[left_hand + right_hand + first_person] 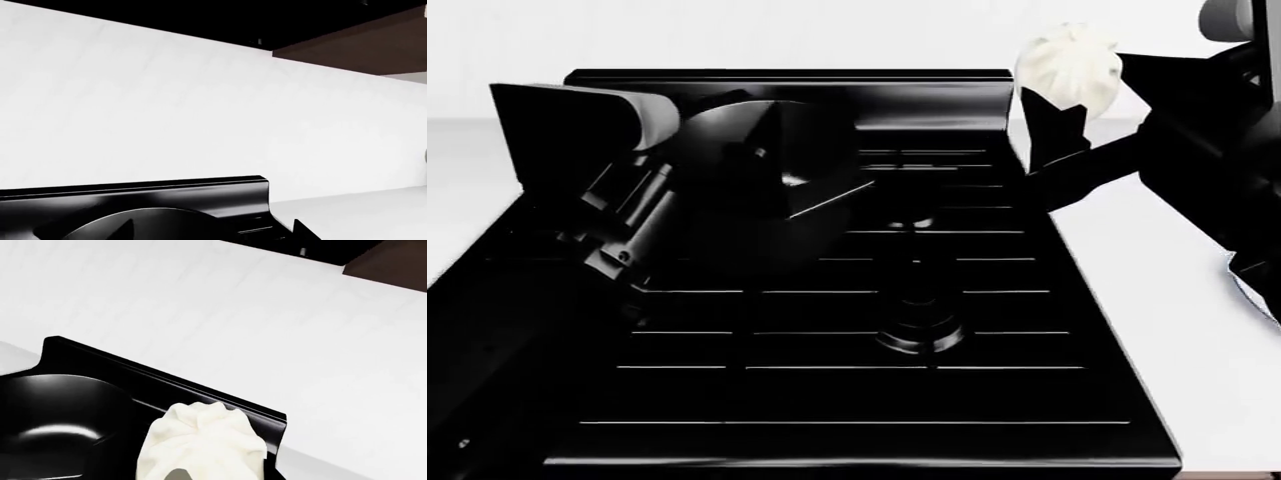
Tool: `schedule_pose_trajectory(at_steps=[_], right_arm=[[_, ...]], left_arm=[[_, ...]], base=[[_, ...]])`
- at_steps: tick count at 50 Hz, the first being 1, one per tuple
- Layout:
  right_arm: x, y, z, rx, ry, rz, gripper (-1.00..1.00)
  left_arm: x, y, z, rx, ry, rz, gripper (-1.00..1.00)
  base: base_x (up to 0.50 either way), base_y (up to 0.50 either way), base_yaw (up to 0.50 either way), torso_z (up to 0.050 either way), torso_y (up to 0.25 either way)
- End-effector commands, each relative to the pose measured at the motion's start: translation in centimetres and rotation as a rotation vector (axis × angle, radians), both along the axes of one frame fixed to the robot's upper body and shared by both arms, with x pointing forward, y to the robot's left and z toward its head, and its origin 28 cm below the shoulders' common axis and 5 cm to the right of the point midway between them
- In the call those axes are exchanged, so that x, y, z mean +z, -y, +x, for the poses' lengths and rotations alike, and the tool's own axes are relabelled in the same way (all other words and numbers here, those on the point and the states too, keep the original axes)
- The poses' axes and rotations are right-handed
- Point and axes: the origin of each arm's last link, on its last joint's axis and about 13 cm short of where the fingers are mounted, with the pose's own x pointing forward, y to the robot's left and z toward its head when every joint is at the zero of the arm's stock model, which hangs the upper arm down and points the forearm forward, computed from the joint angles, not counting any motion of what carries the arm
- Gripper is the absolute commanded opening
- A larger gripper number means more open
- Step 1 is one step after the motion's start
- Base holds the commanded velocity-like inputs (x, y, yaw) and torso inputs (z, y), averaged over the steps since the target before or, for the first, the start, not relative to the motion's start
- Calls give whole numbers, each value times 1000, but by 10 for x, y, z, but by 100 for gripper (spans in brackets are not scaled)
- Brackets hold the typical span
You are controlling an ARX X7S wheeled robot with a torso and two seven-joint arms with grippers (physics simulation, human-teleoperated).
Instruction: Frozen meat rests on a plate on the counter. Retrieve the meat and place it in a pot on a burner. Then turn the burner on.
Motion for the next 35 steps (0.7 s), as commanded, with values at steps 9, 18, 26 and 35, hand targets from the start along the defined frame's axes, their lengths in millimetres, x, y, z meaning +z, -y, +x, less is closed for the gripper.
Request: schedule_pose_trajectory(at_steps=[9, 18, 26, 35], right_arm=[[0, 1, 0, 16, 9, -17, -100], [-2, 1, 1, 22, 4, -30, -100], [-4, 3, 3, 23, 3, -23, -100], [-5, 4, 2, 30, 5, 6, -100]], left_arm=[[2, -1, 0, 5, 8, -6, 100], [1, 1, 2, 7, 4, -4, 100], [0, 2, 3, 11, 3, 1, 100], [0, 3, 2, 9, 4, 6, 100]], base=[[-13, 500, 0, 0, 0], [-14, 500, 0, 0, 0], [-13, 500, 0, 0, 0], [-5, 221, 0, 0, 0]])
